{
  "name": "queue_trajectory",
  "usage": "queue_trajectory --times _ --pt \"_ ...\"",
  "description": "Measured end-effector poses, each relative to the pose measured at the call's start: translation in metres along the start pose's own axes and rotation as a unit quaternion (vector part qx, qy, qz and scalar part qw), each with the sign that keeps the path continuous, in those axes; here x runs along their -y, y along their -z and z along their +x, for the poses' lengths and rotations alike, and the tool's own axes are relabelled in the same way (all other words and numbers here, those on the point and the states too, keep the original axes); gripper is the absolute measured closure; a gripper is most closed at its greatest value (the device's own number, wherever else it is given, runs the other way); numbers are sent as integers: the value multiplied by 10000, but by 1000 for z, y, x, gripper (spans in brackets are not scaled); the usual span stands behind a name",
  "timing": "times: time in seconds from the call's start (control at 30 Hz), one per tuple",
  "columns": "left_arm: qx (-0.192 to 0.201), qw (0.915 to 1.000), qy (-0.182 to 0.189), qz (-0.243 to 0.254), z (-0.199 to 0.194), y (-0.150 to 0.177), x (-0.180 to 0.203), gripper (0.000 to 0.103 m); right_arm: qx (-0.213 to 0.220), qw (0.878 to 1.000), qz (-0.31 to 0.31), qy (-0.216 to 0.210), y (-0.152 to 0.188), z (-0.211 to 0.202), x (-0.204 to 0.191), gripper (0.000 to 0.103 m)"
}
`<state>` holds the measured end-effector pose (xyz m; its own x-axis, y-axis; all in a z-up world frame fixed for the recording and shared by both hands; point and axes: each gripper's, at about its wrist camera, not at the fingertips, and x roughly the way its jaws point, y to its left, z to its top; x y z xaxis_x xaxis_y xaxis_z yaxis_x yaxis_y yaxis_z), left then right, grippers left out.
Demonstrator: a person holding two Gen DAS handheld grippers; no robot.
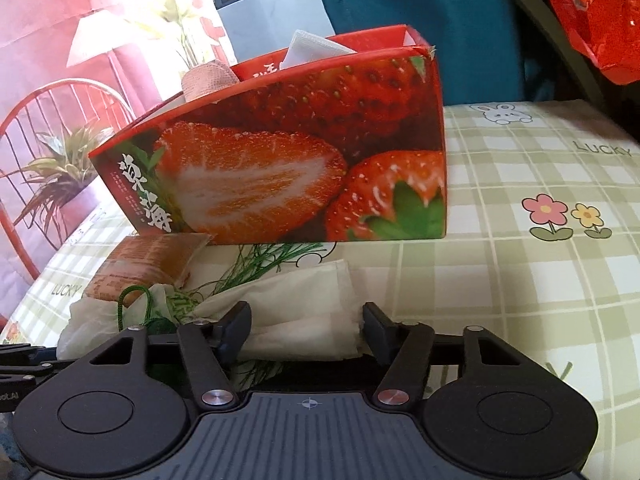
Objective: Organize soft objects
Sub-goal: 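Close the left gripper on the white bag while the right gripper grips it, then lift the white plastic bag over the red box with both grippers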
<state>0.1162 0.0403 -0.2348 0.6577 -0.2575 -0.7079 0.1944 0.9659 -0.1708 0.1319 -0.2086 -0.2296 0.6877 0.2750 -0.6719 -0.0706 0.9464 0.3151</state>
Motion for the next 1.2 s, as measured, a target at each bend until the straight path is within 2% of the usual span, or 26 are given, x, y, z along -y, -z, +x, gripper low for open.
queue_trajectory --times 0.03,0.2,0.4,0.63,0.77,1.0,1.2 --pt "22 10000 6 5 -2 0 0 71 33 10000 39 21 0 -3 1 65" --pt "235 9997 43 -10 -15 -1 3 75 373 9991 164 -72 0 -25 4 71" --pt "736 9972 9 153 -35 -9 12 75 878 9960 -11 -138 -11 -52 -3 72" --pt "988 9951 -6 13 -45 -23 6 75 1211 9918 -331 -230 -29 -66 -19 72" --pt "1180 9930 18 56 -49 -37 9 75 1379 9896 -295 -275 -39 -72 -23 72" --pt "1339 9908 144 131 -45 -73 12 75 1623 9860 -320 -196 -62 -77 -23 73" --pt "1285 9912 236 201 -29 -111 10 75 1756 9835 -416 -152 -92 -77 -20 74"
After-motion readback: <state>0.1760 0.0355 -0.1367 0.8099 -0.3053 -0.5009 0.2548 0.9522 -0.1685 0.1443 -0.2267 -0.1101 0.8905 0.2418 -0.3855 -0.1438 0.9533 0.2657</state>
